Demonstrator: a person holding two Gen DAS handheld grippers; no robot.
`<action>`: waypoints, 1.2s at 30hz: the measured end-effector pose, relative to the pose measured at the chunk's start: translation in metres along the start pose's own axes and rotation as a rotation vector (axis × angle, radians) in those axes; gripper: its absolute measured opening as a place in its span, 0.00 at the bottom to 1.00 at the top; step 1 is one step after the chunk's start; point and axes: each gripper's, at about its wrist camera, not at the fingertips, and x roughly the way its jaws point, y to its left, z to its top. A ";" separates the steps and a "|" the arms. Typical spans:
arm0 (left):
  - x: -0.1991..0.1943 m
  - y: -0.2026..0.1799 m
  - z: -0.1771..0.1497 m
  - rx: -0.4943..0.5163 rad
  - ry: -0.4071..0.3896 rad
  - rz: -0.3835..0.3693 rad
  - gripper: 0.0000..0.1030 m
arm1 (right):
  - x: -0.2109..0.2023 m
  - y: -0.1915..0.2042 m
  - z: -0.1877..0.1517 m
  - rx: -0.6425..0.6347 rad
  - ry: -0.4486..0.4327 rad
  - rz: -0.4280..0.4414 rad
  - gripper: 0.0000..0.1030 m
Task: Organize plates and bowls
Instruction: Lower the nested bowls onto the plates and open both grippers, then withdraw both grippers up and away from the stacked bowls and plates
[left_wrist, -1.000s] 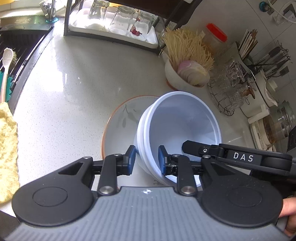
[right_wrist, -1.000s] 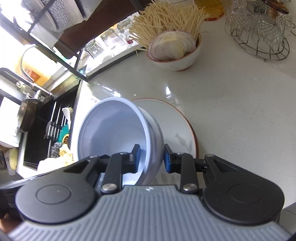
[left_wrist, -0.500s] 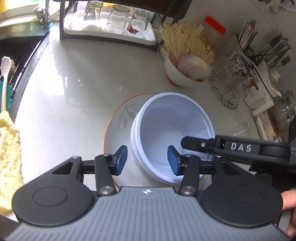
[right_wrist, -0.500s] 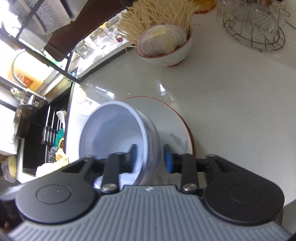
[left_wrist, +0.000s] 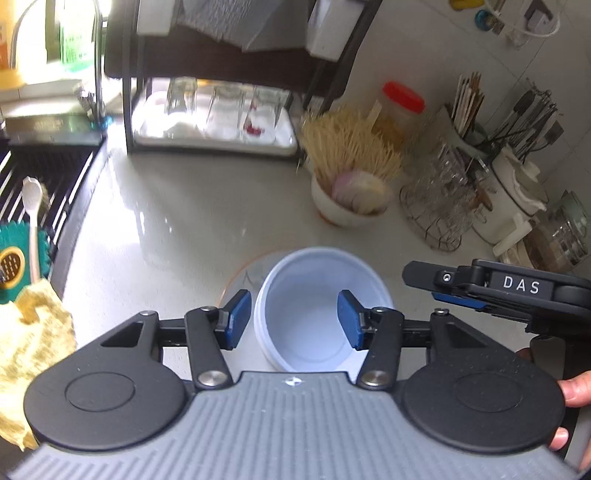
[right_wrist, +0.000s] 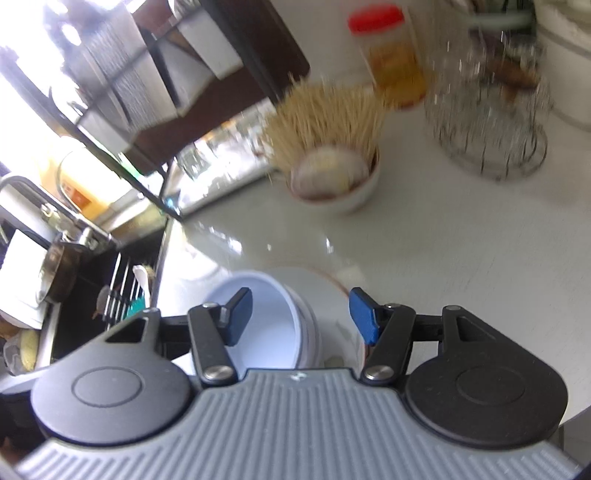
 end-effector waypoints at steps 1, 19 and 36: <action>-0.007 -0.003 0.002 0.011 -0.014 0.007 0.56 | -0.007 0.001 0.001 -0.009 -0.020 0.001 0.59; -0.135 -0.054 -0.029 0.091 -0.199 0.037 0.56 | -0.135 0.041 -0.025 -0.121 -0.230 0.072 0.60; -0.200 -0.075 -0.096 0.099 -0.241 0.088 0.56 | -0.198 0.039 -0.093 -0.206 -0.251 0.065 0.60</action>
